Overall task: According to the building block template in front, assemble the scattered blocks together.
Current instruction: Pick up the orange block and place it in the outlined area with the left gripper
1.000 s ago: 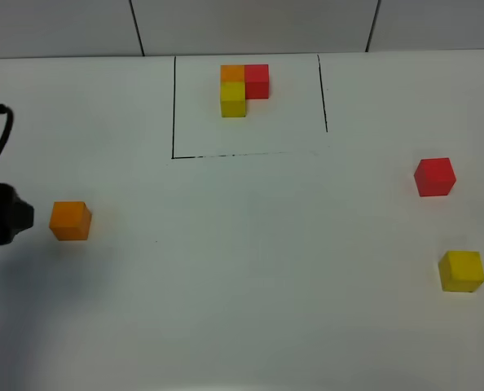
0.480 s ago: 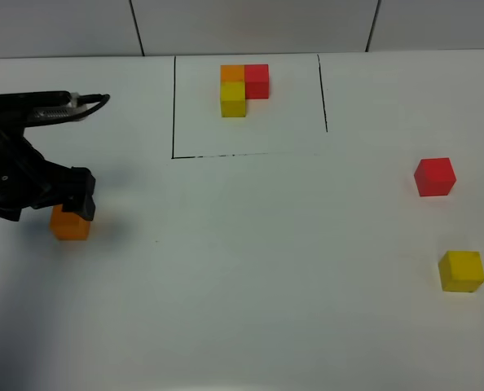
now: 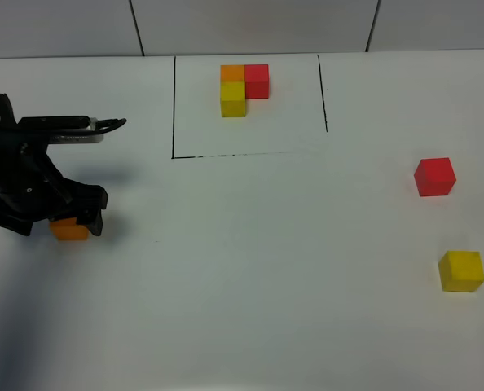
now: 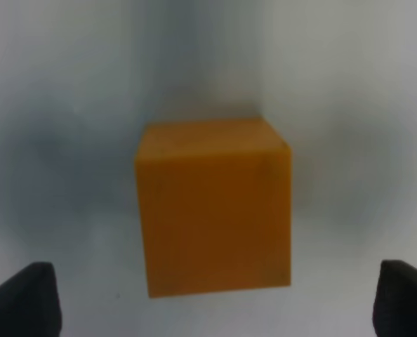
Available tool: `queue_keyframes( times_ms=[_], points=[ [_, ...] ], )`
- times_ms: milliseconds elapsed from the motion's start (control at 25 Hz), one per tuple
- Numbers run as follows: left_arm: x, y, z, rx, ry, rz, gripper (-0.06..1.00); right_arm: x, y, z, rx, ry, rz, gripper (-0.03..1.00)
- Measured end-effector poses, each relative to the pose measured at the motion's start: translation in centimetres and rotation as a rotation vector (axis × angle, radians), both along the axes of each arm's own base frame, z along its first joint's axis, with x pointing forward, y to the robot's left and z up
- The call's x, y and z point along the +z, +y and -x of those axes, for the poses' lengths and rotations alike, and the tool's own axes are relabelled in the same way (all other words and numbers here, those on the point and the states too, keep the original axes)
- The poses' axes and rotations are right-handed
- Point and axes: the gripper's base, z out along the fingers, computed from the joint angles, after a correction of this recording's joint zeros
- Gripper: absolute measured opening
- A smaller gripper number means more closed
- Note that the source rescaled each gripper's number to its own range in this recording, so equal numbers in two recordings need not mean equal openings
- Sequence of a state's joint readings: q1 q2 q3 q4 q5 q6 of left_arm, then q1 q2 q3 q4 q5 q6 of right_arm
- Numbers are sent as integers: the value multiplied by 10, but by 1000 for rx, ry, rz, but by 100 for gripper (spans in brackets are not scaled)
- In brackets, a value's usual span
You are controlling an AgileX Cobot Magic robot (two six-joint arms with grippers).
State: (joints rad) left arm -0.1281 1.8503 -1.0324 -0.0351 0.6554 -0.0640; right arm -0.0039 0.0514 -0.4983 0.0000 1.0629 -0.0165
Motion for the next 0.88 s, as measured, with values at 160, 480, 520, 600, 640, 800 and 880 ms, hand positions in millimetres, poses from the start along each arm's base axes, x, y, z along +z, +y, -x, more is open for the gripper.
queue_keyframes(
  times_ms=[160, 480, 520, 600, 640, 800, 880],
  points=[
    [-10, 0, -3, 1, -2, -1, 97, 0, 0, 0, 0, 0, 0, 77],
    [-12, 0, -4, -5, -6, -8, 0, 0, 0, 0, 0, 0, 0, 77],
    [-12, 1, -4, -12, -3, -16, 0, 0, 0, 0, 0, 0, 0, 77],
    [-10, 3, -5, -35, 0, -38, 0, 0, 0, 0, 0, 0, 0, 77],
    [-8, 3, -6, -50, 6, -47, 0, 0, 0, 0, 0, 0, 0, 77],
    [5, -1, -14, -221, 19, -68, 0, 0, 0, 0, 0, 0, 0, 77],
    [11, -10, -16, -377, 29, -77, 0, 0, 0, 0, 0, 0, 0, 77]
  ],
)
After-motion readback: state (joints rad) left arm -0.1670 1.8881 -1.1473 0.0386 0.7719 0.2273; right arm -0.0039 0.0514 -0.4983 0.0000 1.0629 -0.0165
